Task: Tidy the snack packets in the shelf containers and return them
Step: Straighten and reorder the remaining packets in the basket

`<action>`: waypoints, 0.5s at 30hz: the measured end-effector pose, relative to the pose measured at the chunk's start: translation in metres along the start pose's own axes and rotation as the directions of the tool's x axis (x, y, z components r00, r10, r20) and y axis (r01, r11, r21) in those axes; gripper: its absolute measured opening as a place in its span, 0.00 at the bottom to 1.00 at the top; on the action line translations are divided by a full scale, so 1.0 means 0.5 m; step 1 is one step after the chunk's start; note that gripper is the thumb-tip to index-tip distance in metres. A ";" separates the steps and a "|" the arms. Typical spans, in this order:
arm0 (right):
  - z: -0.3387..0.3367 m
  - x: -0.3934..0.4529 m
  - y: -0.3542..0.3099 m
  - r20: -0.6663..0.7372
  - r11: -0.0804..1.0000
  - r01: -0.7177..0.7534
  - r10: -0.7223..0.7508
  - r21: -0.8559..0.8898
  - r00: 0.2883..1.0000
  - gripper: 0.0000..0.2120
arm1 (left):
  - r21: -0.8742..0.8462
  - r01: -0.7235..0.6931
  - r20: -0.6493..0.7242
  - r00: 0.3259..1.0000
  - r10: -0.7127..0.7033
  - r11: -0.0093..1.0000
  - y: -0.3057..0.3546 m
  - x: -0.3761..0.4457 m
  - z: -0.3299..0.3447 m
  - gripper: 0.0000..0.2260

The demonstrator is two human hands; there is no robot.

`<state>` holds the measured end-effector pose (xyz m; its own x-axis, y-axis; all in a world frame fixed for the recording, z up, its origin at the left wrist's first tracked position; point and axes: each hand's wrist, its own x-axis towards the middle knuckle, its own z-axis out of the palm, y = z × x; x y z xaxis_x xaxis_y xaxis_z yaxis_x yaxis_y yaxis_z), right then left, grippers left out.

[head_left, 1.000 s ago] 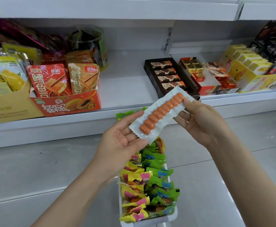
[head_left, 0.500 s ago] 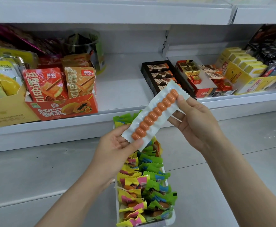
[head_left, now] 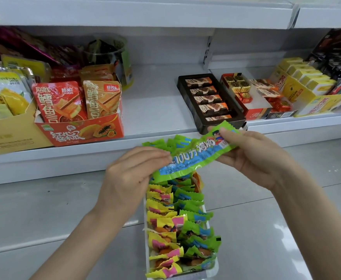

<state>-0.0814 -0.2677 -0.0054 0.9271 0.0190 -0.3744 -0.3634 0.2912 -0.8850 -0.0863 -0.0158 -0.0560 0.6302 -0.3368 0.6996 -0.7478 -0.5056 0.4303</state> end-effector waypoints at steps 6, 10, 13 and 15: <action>-0.049 -0.020 -0.057 -0.176 0.868 0.360 -0.436 -0.343 0.883 0.10 | 0.039 0.375 0.225 0.900 -0.374 0.926 -0.006 0.004 0.015 0.15; -0.053 -0.032 -0.069 -0.106 0.629 0.516 -0.687 -0.582 0.719 0.05 | 0.179 0.192 0.502 0.826 -0.257 0.965 0.000 -0.001 0.044 0.14; -0.029 -0.043 -0.057 -0.004 0.557 0.576 -0.720 -0.598 0.694 0.06 | 0.295 0.098 0.633 0.725 -0.271 0.950 -0.005 -0.007 0.062 0.24; -0.005 -0.047 -0.047 0.056 0.551 0.617 -0.719 -0.562 0.693 0.08 | 0.319 0.089 0.639 0.715 -0.284 0.943 -0.009 -0.011 0.062 0.25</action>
<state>-0.0948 -0.2774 0.0234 0.9086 -0.1424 0.3925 0.3202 -0.3657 -0.8739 -0.0799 -0.0361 -0.0794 0.7960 -0.6051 0.0131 -0.5828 -0.7606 0.2862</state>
